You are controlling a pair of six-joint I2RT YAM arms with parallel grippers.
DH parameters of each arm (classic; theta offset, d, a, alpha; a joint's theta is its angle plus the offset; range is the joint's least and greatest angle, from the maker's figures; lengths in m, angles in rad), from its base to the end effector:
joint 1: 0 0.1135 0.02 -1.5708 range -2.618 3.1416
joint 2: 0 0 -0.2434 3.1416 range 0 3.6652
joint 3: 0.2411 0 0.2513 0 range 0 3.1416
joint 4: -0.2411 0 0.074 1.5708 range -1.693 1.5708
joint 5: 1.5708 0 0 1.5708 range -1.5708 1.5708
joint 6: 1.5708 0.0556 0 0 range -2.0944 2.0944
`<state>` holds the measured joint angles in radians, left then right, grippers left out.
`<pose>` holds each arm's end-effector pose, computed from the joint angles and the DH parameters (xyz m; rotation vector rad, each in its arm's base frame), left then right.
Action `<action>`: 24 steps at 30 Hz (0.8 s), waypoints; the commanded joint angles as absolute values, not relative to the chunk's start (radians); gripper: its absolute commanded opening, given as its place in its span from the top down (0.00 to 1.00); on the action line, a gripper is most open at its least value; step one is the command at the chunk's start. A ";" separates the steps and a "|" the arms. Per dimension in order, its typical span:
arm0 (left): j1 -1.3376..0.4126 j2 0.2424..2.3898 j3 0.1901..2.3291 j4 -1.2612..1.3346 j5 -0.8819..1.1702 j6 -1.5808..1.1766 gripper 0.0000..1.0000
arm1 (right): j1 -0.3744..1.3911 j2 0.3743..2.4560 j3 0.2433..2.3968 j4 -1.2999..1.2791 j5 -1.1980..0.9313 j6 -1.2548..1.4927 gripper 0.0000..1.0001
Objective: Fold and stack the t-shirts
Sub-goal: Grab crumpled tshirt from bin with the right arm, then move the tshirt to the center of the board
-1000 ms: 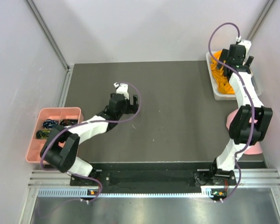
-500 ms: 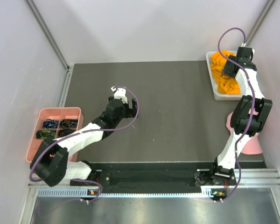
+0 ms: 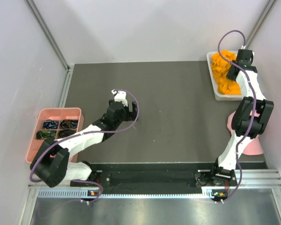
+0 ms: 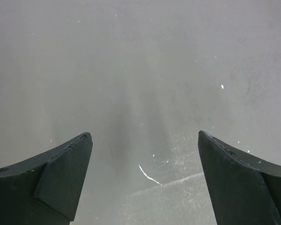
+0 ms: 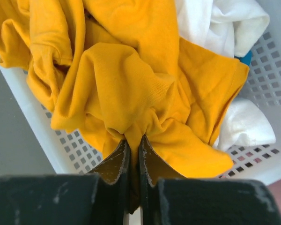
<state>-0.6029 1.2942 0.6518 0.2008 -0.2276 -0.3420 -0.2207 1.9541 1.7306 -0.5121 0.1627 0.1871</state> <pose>0.2548 -0.1602 0.1947 0.1175 2.0168 -0.3757 0.4448 -0.1090 0.2572 0.5476 2.2370 -0.2048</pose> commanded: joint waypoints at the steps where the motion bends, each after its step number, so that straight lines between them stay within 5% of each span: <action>1: -0.606 1.270 0.644 0.210 -0.235 -0.351 0.01 | -0.222 1.798 1.733 -0.477 0.169 0.195 1.00; 13: -0.607 1.327 0.655 0.241 -0.219 -0.379 0.01 | -0.152 1.635 2.106 -0.618 -0.127 0.265 1.00; 24: -0.609 1.266 0.626 0.221 -0.261 -0.388 0.01 | 0.254 1.618 2.169 -0.661 -0.356 0.215 1.00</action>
<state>-0.6041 1.3231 0.6415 0.2031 -0.2295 -0.3744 0.1131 1.6333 2.1368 -0.6380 -0.2501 0.2459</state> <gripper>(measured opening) 0.991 0.035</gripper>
